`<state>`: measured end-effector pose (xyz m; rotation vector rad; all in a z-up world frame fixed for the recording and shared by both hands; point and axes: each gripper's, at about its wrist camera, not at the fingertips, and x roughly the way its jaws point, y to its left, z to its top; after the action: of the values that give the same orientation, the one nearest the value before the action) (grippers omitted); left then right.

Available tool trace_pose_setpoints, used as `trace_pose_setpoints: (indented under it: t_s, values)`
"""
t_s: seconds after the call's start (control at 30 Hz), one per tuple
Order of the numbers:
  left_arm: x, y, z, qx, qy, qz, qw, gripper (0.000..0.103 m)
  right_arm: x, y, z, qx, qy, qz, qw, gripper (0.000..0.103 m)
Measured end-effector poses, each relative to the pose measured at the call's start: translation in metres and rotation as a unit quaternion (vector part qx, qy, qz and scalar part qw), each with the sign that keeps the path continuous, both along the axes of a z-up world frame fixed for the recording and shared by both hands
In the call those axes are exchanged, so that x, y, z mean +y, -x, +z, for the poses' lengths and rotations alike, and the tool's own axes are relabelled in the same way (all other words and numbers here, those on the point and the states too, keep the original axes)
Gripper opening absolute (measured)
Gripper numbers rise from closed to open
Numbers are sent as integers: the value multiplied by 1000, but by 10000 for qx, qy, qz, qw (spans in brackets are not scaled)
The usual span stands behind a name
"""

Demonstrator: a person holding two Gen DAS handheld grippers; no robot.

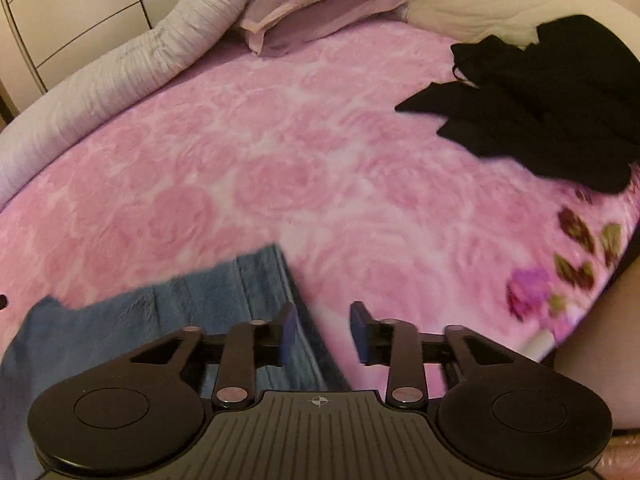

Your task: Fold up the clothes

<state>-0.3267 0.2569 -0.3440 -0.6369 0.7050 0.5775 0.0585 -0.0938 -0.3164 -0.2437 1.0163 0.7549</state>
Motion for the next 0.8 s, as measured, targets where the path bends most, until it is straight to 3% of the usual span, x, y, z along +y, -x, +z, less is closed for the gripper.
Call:
trace_pose_setpoints:
  t_s: [0.07, 0.17, 0.3, 0.4, 0.43, 0.5, 0.53, 0.63, 0.67, 0.73, 0.8]
  values:
    - [-23, 24, 0, 94, 169, 39, 9998, 17, -19, 5, -8, 277, -63, -273, 9992, 37]
    - [-58, 56, -9, 118, 414, 147, 9990, 17, -57, 7, -27, 962, -668, -1043, 9876, 37]
    - [-85, 92, -30, -58, 653, 458, 9968, 17, -65, 11, -38, 988, -1123, -1174, 9818, 37]
    - [-90, 107, -44, -437, 726, 630, 9944, 17, -70, 14, -45, 969, -1444, -1231, 9770, 37]
    - [-89, 109, -48, -570, 754, 650, 9934, 17, -72, 15, -48, 962, -1550, -1250, 9752, 31]
    - [-88, 113, -53, -741, 723, 608, 9928, 16, -75, 17, -53, 948, -1763, -1287, 9713, 11]
    - [-88, 116, -52, -807, 668, 557, 9929, 16, -77, 18, -55, 941, -1869, -1306, 9691, 9]
    - [-96, 125, -51, -1029, 402, 262, 9935, 16, -72, 36, -33, -141, -1882, -763, 9791, 8]
    - [-101, 128, -52, -1089, 333, 175, 9933, 16, -70, 38, -34, -322, -1828, -696, 9801, 8]
    - [-113, 136, -56, -1138, 170, 142, 9933, 16, -66, 37, -57, -259, -1545, -795, 9845, 8]
    - [-127, 147, -61, -1147, -56, 221, 9931, 16, -64, 49, -66, -655, -1482, -802, 9835, 10]
